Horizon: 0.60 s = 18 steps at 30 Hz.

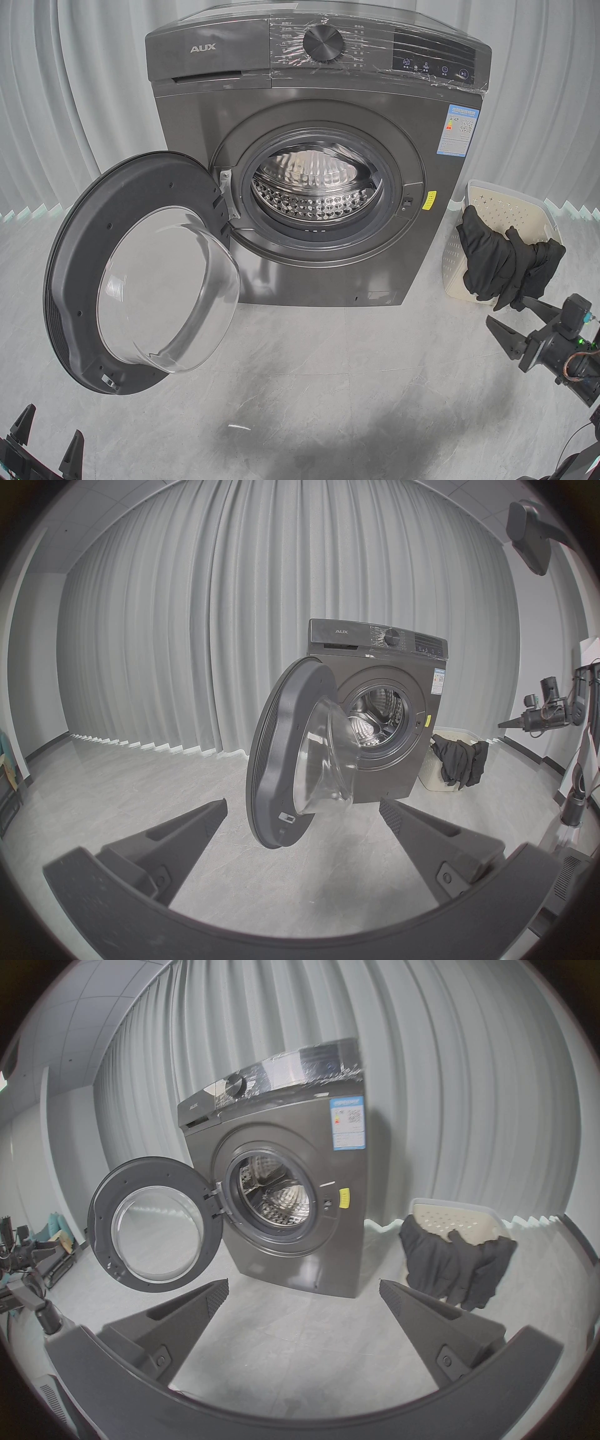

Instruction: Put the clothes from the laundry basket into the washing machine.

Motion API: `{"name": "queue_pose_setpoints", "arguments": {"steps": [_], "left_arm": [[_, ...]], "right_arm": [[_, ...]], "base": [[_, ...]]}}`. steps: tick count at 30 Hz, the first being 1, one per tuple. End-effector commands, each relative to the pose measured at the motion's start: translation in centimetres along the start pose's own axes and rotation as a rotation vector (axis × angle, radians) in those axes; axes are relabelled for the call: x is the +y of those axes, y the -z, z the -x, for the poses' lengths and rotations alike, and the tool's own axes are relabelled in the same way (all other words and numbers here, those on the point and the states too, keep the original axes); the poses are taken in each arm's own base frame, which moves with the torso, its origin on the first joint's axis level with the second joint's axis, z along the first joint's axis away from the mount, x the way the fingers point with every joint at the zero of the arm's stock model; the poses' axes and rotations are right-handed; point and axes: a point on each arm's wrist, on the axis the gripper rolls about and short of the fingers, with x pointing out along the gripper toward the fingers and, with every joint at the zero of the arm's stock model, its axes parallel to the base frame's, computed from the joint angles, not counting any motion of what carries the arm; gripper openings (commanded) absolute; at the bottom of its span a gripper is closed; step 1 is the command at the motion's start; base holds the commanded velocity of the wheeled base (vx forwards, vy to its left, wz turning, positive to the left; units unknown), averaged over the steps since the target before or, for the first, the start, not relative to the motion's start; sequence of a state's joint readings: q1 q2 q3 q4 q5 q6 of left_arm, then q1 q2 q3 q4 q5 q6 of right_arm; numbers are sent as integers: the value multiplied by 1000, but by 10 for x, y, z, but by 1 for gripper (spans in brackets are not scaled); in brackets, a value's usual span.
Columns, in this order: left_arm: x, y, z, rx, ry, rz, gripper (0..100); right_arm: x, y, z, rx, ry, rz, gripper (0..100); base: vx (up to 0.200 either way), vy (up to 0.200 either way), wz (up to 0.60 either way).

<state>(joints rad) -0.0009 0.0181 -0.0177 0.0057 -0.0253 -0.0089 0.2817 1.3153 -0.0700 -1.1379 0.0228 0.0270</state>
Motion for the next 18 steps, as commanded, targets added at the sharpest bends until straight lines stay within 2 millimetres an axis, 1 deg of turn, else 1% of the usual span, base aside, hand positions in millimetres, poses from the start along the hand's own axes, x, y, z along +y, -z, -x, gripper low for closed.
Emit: {"name": "queue_pose_setpoints", "arguments": {"steps": [1, 3, 5, 7, 9, 12, 13, 14, 15, 17, 18], "left_arm": [[0, 5, 0, 0, 0, 0, 100], [0, 5, 0, 0, 0, 0, 100], [0, 5, 0, 0, 1, 0, 100], [0, 5, 0, 0, 1, 0, 100], [0, 5, 0, 0, 1, 0, 100], [0, 5, 0, 0, 1, 0, 100], [0, 5, 0, 0, 1, 0, 100], [0, 5, 0, 0, 1, 0, 100], [0, 5, 0, 0, 1, 0, 100], [0, 5, 0, 0, 0, 0, 100], [0, 5, 0, 0, 1, 0, 100]], "right_arm": [[-6, -4, 40, -109, 55, 6, 100], [-6, -4, 47, -118, 62, 8, 100], [-6, -2, 63, -118, 79, 9, 100], [-6, 2, 74, -105, 86, 7, 100], [-4, 8, 91, -94, 88, 8, 100], [-2, 14, 108, -98, 88, 12, 100], [-2, 14, 113, -108, 88, 12, 100], [-1, 14, 114, -108, 88, 14, 100], [0, 11, 122, -128, 89, 14, 100], [0, 10, 126, -137, 90, 14, 100], [1, 12, 133, -145, 99, 14, 100]], "base": [[0, 0, 0], [0, 0, 0], [0, 0, 0], [0, 0, 0], [0, 0, 0], [0, 0, 0], [0, 0, 0], [0, 0, 0], [0, 0, 0], [0, 0, 0], [0, 0, 0]]}}
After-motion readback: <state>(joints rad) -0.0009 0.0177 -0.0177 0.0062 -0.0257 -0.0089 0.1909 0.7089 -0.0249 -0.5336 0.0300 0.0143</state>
